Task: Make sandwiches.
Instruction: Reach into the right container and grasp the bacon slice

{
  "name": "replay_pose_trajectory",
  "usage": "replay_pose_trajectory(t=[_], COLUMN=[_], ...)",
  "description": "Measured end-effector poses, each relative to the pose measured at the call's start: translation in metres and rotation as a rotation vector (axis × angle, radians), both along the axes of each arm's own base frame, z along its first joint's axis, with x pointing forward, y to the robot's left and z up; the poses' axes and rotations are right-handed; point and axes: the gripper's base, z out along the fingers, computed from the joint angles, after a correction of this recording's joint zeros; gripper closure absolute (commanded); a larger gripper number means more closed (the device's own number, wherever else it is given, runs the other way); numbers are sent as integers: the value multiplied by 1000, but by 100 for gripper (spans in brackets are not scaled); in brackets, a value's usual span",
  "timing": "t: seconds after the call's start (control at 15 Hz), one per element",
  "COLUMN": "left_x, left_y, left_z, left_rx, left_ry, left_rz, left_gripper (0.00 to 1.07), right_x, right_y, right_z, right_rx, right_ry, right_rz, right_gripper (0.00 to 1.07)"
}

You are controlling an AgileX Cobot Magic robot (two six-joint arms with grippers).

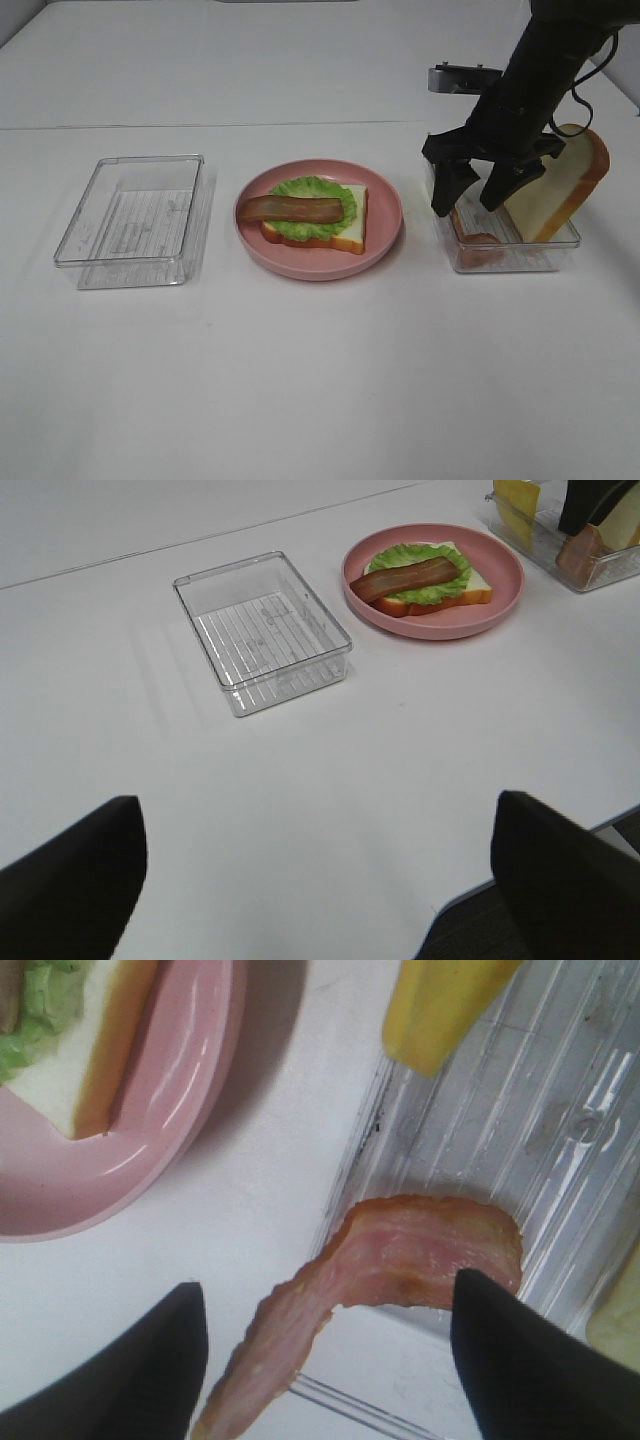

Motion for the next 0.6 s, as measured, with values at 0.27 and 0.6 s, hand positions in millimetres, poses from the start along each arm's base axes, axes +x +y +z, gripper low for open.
replay_pose_trajectory(t=[0.27,0.6], left_x=[0,0], left_y=[0,0], left_z=[0,0], left_rx=[0,0], left_ry=[0,0], left_rz=[0,0], left_gripper=[20,20], right_x=[1,2], right_y=[0,0], right_z=[-4,-16], right_rx=[-7,-12], right_ry=[5,34], right_rz=[2,2], right_gripper=[56,96])
